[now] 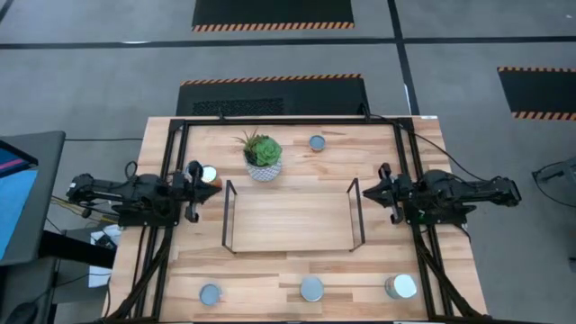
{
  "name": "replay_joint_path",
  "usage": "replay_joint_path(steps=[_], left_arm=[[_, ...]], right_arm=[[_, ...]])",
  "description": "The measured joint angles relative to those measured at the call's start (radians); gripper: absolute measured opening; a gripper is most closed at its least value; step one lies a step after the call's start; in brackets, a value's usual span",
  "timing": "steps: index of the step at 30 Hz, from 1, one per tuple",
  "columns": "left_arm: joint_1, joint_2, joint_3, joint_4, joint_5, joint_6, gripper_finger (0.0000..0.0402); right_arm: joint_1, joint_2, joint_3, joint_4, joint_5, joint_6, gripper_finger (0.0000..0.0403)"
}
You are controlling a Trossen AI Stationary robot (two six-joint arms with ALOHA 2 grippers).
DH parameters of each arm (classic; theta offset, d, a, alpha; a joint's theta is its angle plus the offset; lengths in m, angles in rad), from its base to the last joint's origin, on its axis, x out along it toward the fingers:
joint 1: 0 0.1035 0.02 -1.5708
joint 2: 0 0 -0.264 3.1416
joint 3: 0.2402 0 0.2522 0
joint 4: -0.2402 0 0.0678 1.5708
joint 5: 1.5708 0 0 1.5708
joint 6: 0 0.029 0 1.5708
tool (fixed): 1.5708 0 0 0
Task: Pick and place cans onto a shelf
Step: Put the canned green beans on the shelf
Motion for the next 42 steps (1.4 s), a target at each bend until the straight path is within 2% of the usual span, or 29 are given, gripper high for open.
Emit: replay_joint_path(steps=[5,8,10,13,16,20,22,24,27,29,31,33,37,40,42], left_arm=[[0.0,0.0,0.0,0.264,-0.074,0.314,0.0],[0.0,0.0,0.001,0.414,-0.07,0.476,0.0],[0.0,-0.001,0.009,0.448,-0.057,0.561,0.0],[0.0,0.0,0.047,0.441,-0.045,0.667,0.0],[0.0,0.014,0.102,0.413,-0.102,0.709,0.0],[0.0,0.053,0.223,0.194,-0.326,0.583,0.0],[0.001,0.086,0.282,0.082,-0.429,0.509,0.0],[0.002,0.129,0.335,0.049,-0.494,0.509,0.0],[0.004,0.209,0.403,0.045,-0.54,0.615,0.0],[0.004,0.274,0.449,-0.042,-0.57,0.621,0.0],[0.004,0.344,0.511,-0.193,-0.612,0.538,0.0],[0.004,0.416,0.583,-0.397,-0.655,0.392,0.0],[0.004,0.56,0.731,-0.752,-0.664,0.125,0.0],[0.005,0.647,0.819,-0.919,-0.662,0.076,0.0],[0.022,0.688,0.851,-0.973,-0.629,0.04,0.0]], right_arm=[[0.0,0.0,0.016,0.143,0.001,-0.114,0.0062],[0.0,-0.001,0.044,0.175,0.002,-0.173,0.0062],[0.0,-0.001,0.055,0.17,0.011,-0.212,0.0062],[0.0,0.0,0.069,0.169,0.097,-0.271,0.0062],[0.0,0.0,0.072,0.167,0.271,-0.335,0.0062],[-0.002,0.0,0.072,0.149,0.517,-0.387,0.0062],[-0.011,0.0,0.072,0.143,0.556,-0.395,0.0062],[-0.019,0.0,0.073,0.127,0.551,-0.394,0.0062],[-0.018,0.0,0.073,0.078,0.542,-0.358,0.0062],[-0.017,0.0,0.073,0.048,0.542,-0.333,0.0062],[-0.018,0.0,0.073,0.02,0.541,-0.322,0.0062],[-0.018,0.0,0.073,0.013,0.541,-0.325,0.0062],[-0.015,0.0,0.074,-0.042,0.539,-0.326,0.0062],[-0.003,0.0,0.074,-0.111,0.539,-0.282,0.0062],[0.008,0.0,0.074,-0.141,0.539,-0.224,0.0062]])
